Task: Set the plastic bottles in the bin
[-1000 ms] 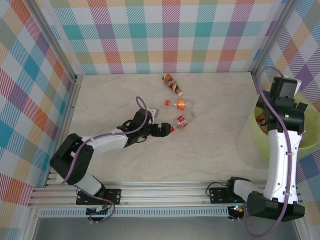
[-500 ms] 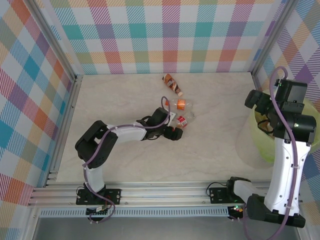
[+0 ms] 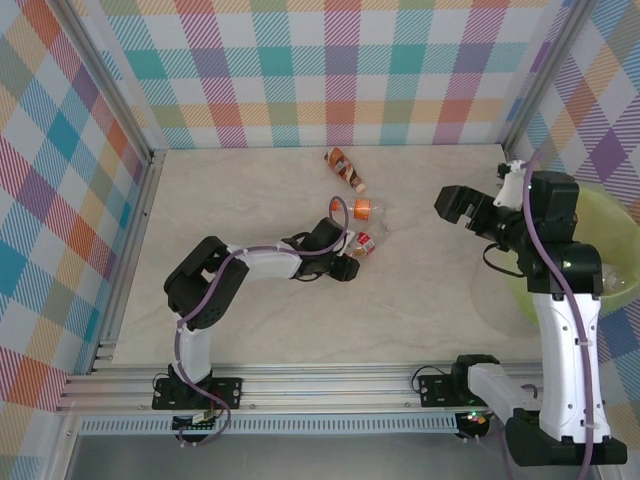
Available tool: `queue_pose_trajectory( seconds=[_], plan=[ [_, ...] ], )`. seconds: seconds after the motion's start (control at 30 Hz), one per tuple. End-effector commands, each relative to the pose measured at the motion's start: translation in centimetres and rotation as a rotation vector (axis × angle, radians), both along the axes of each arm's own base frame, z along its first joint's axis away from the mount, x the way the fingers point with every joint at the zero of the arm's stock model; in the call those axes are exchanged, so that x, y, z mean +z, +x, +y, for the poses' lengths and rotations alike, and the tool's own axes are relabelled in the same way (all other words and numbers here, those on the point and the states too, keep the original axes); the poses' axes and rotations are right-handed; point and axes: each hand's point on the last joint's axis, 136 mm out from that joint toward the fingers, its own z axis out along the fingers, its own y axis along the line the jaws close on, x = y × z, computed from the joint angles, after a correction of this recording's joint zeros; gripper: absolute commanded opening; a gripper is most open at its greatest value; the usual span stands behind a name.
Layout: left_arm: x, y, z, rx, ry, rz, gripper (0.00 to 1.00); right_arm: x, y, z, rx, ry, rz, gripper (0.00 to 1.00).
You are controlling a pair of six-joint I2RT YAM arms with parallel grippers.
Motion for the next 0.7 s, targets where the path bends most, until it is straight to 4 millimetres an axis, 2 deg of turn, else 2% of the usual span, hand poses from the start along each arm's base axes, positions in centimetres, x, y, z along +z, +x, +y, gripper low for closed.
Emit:
queue_pose_trajectory(
  seconds=[0.0,0.13,0.23,0.33,0.43,0.67],
  plan=[
    [0.5,-0.4,-0.8,-0.020,-0.015,0.004,0.40,1.0,0.3,2.5,0.087,0.107,-0.054,1.00],
    [1.7,-0.8,-1.1,-0.025,-0.060,-0.005,0.28,-1.9,1.6,4.7,0.111,0.143,0.010,1.00],
    [3.2,-1.2,-1.3,-0.034,-0.110,-0.013,0.19,-5.3,3.3,4.5,-0.003,0.134,0.085,1.00],
    [5.5,-1.9,-1.6,-0.046,-0.191,-0.023,0.00,-7.8,4.4,4.0,-0.089,0.147,0.117,1.00],
    [8.3,-3.1,-2.1,-0.080,-0.313,-0.041,0.00,-9.8,4.8,3.6,-0.131,0.147,0.144,1.00],
    [13.0,-5.3,-3.1,-0.161,-0.497,-0.032,0.00,-12.9,5.0,7.4,0.031,0.234,0.263,1.00]
  ],
)
